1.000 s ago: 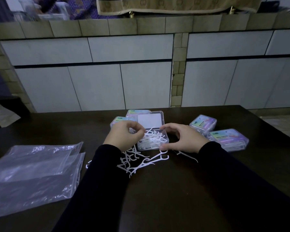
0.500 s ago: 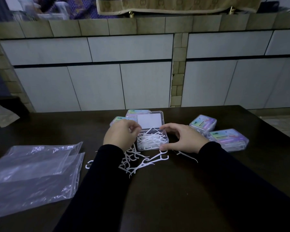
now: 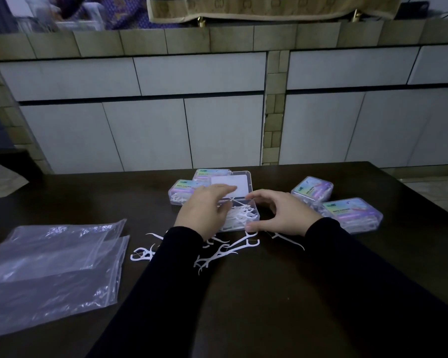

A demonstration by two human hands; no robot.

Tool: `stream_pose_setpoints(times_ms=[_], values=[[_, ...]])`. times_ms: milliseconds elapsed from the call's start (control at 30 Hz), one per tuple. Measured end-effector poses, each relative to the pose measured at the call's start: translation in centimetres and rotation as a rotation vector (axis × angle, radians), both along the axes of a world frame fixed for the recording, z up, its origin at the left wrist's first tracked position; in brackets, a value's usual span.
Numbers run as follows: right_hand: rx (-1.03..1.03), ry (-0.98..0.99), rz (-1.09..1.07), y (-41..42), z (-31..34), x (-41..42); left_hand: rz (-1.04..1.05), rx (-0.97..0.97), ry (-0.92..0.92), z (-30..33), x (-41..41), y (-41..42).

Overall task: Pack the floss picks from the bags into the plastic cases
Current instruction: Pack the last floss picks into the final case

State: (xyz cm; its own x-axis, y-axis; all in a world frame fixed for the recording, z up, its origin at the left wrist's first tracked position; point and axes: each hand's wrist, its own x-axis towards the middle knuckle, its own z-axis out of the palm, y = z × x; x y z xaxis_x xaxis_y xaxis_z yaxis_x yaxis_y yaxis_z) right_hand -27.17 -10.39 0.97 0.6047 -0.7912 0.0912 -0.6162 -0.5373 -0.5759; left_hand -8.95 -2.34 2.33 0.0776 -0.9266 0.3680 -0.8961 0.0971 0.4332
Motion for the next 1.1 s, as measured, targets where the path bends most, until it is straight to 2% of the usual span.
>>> stream_pose_setpoints(times_ms=[100, 333, 567, 733, 867, 933, 1100], values=[[0.001, -0.015, 0.0, -0.1, -0.1, -0.1, 0.026, 0.03, -0.031, 0.0, 0.0, -0.1], [0.005, -0.016, 0.012, -0.2, -0.1, -0.1, 0.041, 0.035, 0.032, 0.4, 0.7, 0.1], [-0.019, -0.004, -0.01, -0.1, -0.2, -0.1, -0.063, 0.211, -0.054, -0.2, 0.3, -0.3], [-0.048, 0.061, -0.044, 0.4, -0.1, -0.3, -0.043, 0.155, 0.059, 0.3, 0.9, 0.5], [-0.26, 0.088, -0.118, 1.6, 0.7, -0.1, 0.04, 0.138, 0.172, 1.5, 2.1, 2.7], [-0.399, 0.081, -0.122, 2.4, 1.4, 0.4, 0.115, 0.114, 0.123, 1.9, 3.2, 4.2], [-0.547, 0.134, 0.049, 6.0, 2.4, 3.2, 0.225, 0.213, 0.082, 1.2, 7.0, 8.4]])
